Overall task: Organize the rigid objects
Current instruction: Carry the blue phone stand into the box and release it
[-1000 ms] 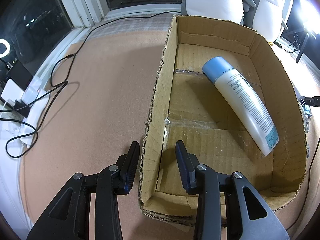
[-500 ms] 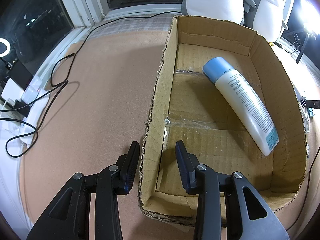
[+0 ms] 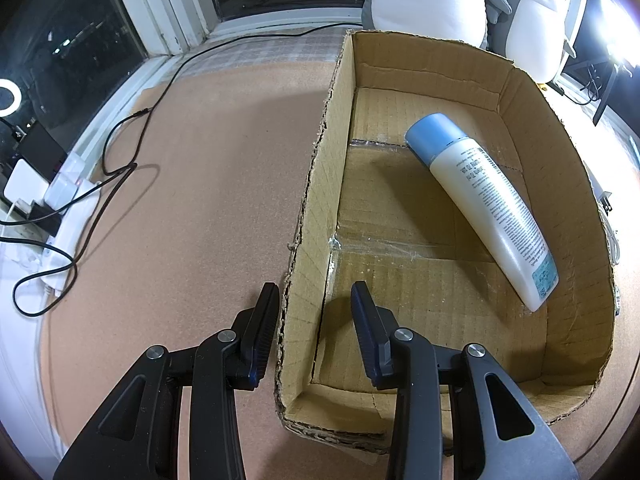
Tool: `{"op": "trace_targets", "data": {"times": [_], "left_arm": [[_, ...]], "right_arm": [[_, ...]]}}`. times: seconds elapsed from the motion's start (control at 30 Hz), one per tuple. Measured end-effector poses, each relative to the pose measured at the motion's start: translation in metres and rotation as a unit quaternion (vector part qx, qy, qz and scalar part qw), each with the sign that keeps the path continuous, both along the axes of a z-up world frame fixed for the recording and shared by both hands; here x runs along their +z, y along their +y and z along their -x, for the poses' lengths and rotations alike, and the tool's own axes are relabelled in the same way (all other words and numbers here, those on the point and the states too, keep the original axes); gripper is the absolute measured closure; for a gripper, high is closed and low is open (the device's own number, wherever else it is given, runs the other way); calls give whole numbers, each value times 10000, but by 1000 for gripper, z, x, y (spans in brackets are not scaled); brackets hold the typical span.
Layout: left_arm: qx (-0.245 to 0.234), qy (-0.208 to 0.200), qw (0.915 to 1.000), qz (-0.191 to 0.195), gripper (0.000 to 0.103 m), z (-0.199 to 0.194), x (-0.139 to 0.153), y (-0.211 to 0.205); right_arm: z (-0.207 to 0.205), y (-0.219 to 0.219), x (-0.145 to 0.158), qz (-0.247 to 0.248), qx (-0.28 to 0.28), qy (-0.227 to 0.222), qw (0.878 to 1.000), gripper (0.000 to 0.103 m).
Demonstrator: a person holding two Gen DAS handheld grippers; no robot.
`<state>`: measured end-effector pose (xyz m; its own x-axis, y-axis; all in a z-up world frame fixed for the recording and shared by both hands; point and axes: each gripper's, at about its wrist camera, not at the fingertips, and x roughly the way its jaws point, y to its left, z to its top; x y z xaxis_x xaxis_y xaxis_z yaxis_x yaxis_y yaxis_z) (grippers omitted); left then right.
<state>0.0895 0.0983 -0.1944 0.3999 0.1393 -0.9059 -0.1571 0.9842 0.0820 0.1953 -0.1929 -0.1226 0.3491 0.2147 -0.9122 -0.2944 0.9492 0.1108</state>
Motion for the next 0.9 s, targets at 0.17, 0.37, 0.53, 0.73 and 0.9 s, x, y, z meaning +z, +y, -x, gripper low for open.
{"op": "trace_targets", "data": {"times": [0.17, 0.37, 0.53, 0.73, 0.9], "left_arm": [[17, -6, 10000, 19, 67, 0, 0, -1], [32, -17, 10000, 38, 67, 0, 0, -2], [45, -18, 10000, 51, 67, 0, 0, -1], [72, -23, 9999, 78, 67, 0, 0, 0], [70, -23, 9999, 78, 67, 0, 0, 0]], "right_arm": [[18, 48, 19, -248, 547, -118, 9981, 70], [37, 102, 27, -313, 1160, -177, 9926, 70], [48, 138, 20, -268, 1554, -124, 9874, 70], [61, 170, 5, -131, 1881, -19, 9821, 70], [67, 182, -8, -75, 1992, 90, 9799, 70]]}}
